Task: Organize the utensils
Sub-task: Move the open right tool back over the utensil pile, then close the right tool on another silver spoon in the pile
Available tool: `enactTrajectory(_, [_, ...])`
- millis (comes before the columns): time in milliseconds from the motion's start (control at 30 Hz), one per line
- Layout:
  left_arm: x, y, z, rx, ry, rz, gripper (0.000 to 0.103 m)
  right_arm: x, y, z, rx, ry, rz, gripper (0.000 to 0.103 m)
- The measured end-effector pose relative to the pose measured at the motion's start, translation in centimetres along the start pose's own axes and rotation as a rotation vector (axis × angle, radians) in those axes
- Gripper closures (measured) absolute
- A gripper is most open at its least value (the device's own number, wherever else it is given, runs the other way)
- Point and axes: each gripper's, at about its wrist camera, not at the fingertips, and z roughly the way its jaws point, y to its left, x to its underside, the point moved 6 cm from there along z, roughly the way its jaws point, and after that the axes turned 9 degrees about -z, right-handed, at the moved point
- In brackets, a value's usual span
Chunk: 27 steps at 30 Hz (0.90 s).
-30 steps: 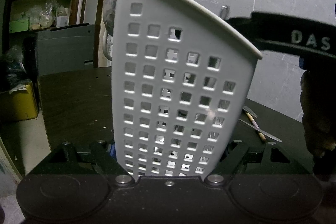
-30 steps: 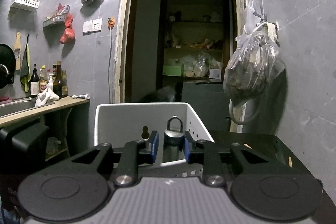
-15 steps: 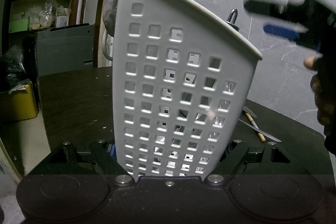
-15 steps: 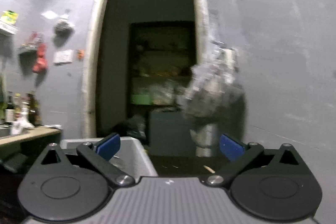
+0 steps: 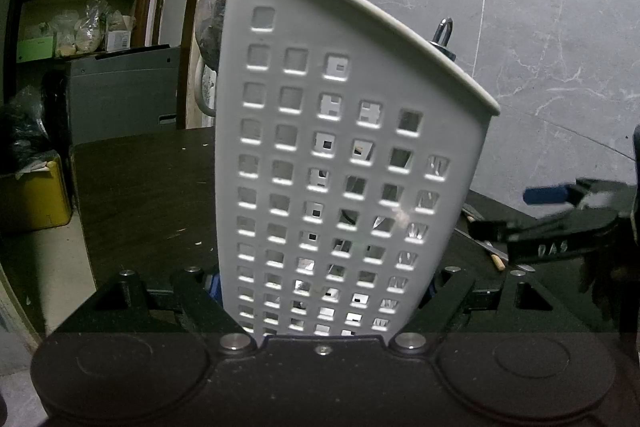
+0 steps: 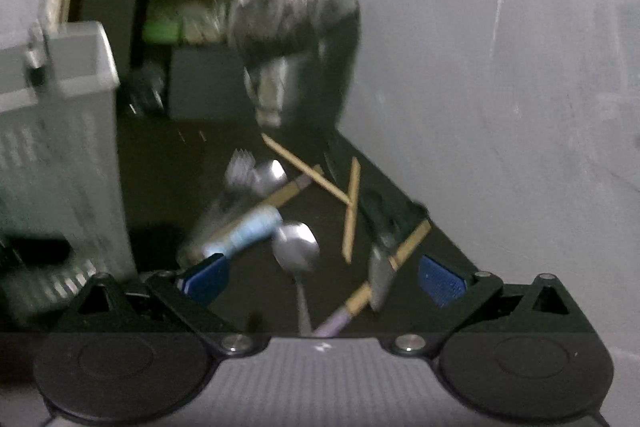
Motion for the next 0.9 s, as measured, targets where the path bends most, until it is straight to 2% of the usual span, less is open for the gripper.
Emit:
enactTrajectory(100, [0.0, 0.0, 0.0, 0.0, 0.0, 0.0, 0.02, 1.5, -0.2, -0.1, 0.024, 0.047, 0.019, 0.0])
enactTrajectory(200, [0.0, 0.0, 0.0, 0.0, 0.0, 0.0, 0.02, 2.0, -1.0, -0.7, -0.018, 0.057, 0.079, 0.0])
enactTrajectory(300, [0.0, 0.0, 0.0, 0.001, -0.001, -0.001, 0.02, 2.5, -1.2, -1.1, -0.115, 0.07, 0.142, 0.0])
enactTrajectory(400, [0.0, 0.0, 0.0, 0.001, 0.0, -0.001, 0.02, 2.8, -1.0, -1.6, -0.161, 0.07, 0.149, 0.0])
enactTrajectory(633, [0.0, 0.0, 0.0, 0.001, -0.001, -0.001, 0.02, 3.4, 1.5, -2.1, -0.309, 0.101, 0.118, 0.0])
enactTrajectory(833, [0.0, 0.1, -0.1, 0.002, -0.001, -0.002, 0.02, 3.0, 5.0, -3.8, -0.523, 0.095, 0.045, 0.0])
enactTrajectory(900, [0.0, 0.0, -0.1, 0.002, -0.001, -0.001, 0.02, 2.6, 5.6, -4.4, -0.561, 0.084, 0.012, 0.0])
